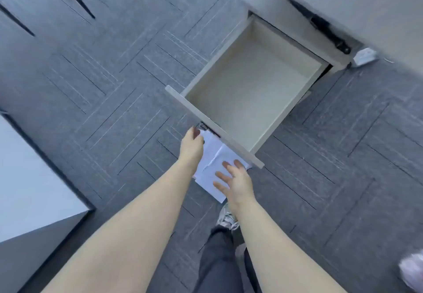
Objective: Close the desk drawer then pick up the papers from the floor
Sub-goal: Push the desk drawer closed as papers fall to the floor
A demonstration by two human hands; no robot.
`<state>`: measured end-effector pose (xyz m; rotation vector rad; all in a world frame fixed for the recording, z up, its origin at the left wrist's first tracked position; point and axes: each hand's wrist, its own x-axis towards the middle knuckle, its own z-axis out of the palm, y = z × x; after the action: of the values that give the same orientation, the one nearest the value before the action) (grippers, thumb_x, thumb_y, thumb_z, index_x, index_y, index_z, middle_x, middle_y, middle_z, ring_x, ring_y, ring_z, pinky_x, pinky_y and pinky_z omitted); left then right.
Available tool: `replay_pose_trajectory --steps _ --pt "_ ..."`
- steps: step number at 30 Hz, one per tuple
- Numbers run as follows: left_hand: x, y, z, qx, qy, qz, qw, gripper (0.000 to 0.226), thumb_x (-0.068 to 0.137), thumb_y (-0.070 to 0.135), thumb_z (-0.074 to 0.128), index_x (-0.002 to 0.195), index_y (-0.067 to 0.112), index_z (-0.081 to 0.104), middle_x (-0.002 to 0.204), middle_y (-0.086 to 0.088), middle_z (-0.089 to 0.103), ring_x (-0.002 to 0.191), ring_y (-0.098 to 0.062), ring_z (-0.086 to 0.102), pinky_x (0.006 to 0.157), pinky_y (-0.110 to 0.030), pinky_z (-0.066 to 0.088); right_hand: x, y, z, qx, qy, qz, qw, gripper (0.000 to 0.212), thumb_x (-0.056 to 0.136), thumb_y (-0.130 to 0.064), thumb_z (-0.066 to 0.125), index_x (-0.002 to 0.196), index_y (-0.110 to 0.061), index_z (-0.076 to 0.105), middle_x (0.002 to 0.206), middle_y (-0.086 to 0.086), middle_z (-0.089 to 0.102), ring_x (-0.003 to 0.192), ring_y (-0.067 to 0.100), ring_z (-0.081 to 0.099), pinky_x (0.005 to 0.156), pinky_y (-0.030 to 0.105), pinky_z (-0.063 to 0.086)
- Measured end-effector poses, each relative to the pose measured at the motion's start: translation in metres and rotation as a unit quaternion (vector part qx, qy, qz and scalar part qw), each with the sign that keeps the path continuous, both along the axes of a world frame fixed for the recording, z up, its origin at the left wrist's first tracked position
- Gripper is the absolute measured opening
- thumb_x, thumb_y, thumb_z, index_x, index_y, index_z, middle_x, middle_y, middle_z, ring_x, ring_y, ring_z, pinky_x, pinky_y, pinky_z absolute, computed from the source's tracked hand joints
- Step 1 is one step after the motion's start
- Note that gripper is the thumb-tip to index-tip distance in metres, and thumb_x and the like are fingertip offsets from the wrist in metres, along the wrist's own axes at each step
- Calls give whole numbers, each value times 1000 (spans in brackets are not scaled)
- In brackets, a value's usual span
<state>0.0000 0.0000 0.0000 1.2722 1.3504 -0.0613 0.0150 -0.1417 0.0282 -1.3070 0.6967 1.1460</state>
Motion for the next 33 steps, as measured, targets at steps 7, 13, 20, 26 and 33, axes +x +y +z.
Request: replay_pose_trajectory --steps 7,13,20,26,33 --pt "39 0 -15 31 0 44 999 40 84 13 52 117 31 65 113 5 71 106 -22 66 96 -43 53 44 -3 -18 -5 11 -118 993 25 97 -5 43 118 -5 56 120 13 66 108 33 67 87 47 56" --pt "106 -2 -16 118 40 2 992 38 84 13 54 117 27 68 106 0 76 100 -25 67 78 -30 49 108 -4 -19 17 8 -116 993 25 98 -7 42 120 -7 54 116 10 67 101 29 68 87 45 57" --pt "203 -2 -14 200 77 -27 976 28 81 14 54 101 19 74 97 -8 77 95 -31 66 82 -35 51 198 -8 -23 24 -24 -97 995 28 94 -10 50 120 -7 60 118 10 68 102 26 69 81 40 58" --pt "275 1 -21 225 75 -61 969 30 83 18 57 109 22 72 103 -6 77 98 -30 67 86 -39 53 270 -9 -27 35 -50 -97 993 28 96 -10 47 122 -12 55 116 4 67 96 23 67 76 37 56" --pt "333 5 -27 264 66 -111 956 27 87 26 58 110 20 71 107 -5 76 101 -30 67 85 -42 53 328 -6 -30 45 -69 -109 991 22 96 -9 48 115 -17 55 126 5 65 102 23 65 81 38 55"
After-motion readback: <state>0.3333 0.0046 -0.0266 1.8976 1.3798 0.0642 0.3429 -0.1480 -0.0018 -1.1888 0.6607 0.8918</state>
